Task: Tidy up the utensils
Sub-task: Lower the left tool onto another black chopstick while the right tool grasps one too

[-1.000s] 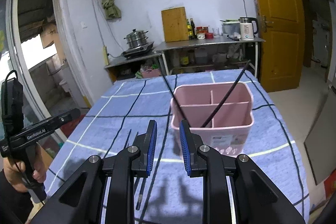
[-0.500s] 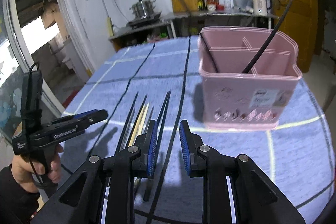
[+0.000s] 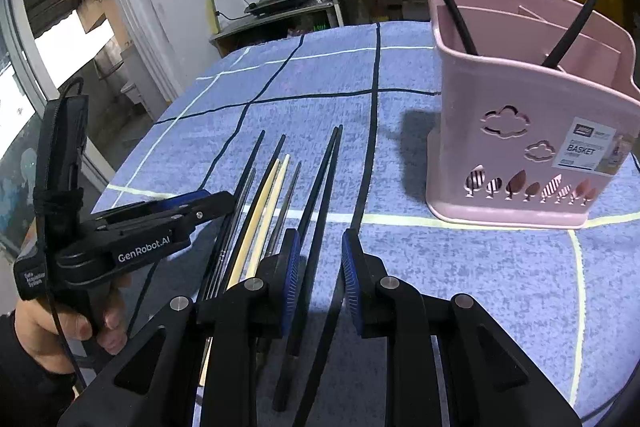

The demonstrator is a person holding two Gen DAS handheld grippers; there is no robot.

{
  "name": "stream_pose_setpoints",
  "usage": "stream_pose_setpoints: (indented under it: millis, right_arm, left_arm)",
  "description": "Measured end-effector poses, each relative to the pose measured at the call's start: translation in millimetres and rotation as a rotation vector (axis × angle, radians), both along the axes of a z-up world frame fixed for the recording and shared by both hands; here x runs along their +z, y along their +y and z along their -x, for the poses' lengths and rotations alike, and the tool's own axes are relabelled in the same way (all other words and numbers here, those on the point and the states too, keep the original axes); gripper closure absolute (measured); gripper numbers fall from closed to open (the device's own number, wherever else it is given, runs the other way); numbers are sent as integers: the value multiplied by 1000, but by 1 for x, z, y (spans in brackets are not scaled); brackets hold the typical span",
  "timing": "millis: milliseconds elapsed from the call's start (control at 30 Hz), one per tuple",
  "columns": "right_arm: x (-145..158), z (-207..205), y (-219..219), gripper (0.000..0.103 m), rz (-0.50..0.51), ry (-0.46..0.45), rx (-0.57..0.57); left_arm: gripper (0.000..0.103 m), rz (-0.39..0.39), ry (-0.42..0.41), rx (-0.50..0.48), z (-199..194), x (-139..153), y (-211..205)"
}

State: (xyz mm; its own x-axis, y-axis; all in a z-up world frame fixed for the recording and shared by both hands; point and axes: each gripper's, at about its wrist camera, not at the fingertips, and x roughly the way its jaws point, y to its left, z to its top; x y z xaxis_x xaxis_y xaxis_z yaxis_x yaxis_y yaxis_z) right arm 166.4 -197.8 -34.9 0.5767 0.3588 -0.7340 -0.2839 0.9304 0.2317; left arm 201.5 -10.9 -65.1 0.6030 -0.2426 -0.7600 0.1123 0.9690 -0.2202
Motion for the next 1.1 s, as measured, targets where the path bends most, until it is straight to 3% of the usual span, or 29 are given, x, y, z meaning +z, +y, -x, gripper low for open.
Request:
stream_pose_setpoints:
  millis: [300,367,433,600,900,1100]
  right_arm:
    - [-15,-16,12,80,42,26,-2]
    - [-19,-22,16,81,56,32,-3]
    - [-21,-26,19,83,57,38,0]
    - [-23,-38,24,94,77,43,-19]
    - [-21,-13,6,96,70,84,-62]
    - [-18,-7,9,96,82,99,-20]
  left_arm:
    - [69,-119,-14,0,1,0,-16]
    - [73,-125,-13,-4,0,1,-16]
    - [84,-133,-15,2,0,1,-13]
    - [92,-112,-1,2,0,2,1]
    - [96,-80,22,17,15,3,25]
    - [96,-60,28,9,23,2,35]
